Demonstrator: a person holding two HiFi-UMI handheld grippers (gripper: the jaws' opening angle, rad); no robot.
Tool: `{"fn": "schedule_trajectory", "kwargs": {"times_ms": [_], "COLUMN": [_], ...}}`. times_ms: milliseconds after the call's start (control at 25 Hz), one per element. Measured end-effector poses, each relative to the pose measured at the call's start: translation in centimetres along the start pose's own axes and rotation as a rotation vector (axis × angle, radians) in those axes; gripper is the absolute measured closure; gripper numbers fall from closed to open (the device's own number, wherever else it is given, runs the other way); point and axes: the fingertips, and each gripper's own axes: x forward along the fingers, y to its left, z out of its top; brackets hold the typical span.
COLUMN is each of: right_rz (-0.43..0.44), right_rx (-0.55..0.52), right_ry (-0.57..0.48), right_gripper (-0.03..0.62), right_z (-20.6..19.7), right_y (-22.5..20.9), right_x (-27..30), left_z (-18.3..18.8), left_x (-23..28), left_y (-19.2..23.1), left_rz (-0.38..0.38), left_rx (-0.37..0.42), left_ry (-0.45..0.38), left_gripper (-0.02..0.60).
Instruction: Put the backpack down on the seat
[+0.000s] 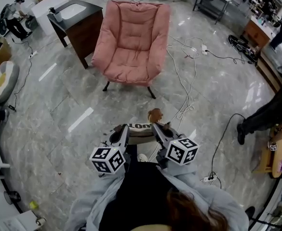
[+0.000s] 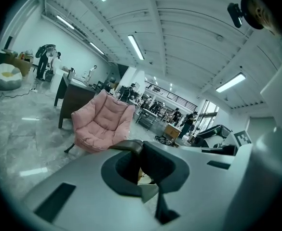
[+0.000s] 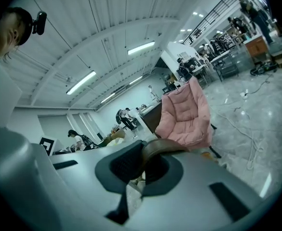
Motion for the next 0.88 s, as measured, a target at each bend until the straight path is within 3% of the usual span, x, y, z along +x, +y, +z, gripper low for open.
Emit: {"fn": "schedule_trajectory", "kwargs": {"times_ms": [400, 880], "right_rz": [0.001, -0.035], "right_rx": [0.015, 0.021], "right_ry": [0.008, 0.007], "right_gripper": [0.585, 0.585], "right_z": [2.0, 8.7], "right_y": [-1.5, -4.8], "right_x": [3.4, 12.8], "left_z": [1.5, 8.2], "left_x": [3.5, 12.6], "left_y": [2.1, 7.3], "left_rz": [0.009, -0.009], "left_rx": [-0.009, -0.015], "left_ry": [0.02, 0.027], "left_gripper": [0.561, 0.561]}}
